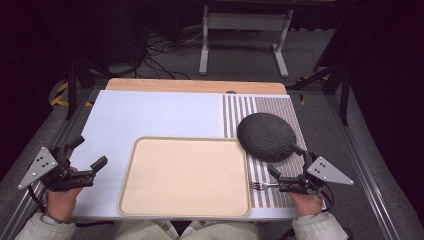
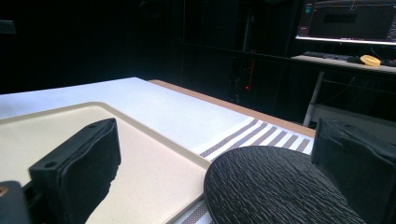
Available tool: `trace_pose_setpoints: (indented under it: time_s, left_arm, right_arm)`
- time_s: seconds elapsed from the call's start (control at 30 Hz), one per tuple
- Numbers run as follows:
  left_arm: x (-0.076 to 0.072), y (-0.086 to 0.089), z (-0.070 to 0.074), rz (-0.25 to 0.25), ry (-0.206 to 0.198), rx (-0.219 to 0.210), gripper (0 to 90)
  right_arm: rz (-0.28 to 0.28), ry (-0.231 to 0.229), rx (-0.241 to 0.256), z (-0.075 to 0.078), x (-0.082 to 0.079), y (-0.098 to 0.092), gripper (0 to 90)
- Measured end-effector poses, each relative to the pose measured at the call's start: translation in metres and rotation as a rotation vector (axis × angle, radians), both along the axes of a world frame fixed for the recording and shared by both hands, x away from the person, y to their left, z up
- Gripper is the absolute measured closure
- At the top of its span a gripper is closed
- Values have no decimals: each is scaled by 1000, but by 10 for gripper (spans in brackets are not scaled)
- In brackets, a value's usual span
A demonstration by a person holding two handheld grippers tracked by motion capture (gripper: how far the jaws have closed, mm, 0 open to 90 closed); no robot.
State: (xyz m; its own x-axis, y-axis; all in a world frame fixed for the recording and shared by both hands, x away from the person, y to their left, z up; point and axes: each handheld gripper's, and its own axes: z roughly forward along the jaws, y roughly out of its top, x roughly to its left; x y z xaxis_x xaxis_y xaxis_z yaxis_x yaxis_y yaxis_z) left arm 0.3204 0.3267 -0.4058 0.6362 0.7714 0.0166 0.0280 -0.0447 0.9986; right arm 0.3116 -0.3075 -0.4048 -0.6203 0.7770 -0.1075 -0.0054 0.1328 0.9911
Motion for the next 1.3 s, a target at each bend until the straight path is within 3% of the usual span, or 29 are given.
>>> trace_pose_setpoints:
  time_s: [0.37,0.53,0.63,0.73,0.9,0.97,1.1,1.3]
  left_arm:
    - [0,-1,0,8,2,6,0]
    - [-1,-1,1,11,-3,8,0]
    - [0,-1,0,13,-3,1,0]
    - [0,-2,0,15,-3,4,0]
    - [0,-2,1,19,-4,5,0]
    - [0,-2,1,19,-3,7,0]
    - [0,-2,1,22,-3,8,0]
    - [0,-2,1,21,-5,12,0]
  right_arm:
    - [8,5,-4,2,1,1,23]
    - [22,32,-32,17,3,0,21]
    - [29,100,-108,27,5,0,27]
    - [44,150,-152,38,5,0,27]
    - [64,201,-267,55,8,0,23]
    - [66,211,-283,56,9,0,23]
    - [106,260,-403,62,15,4,23]
    - [167,328,-538,64,23,11,33]
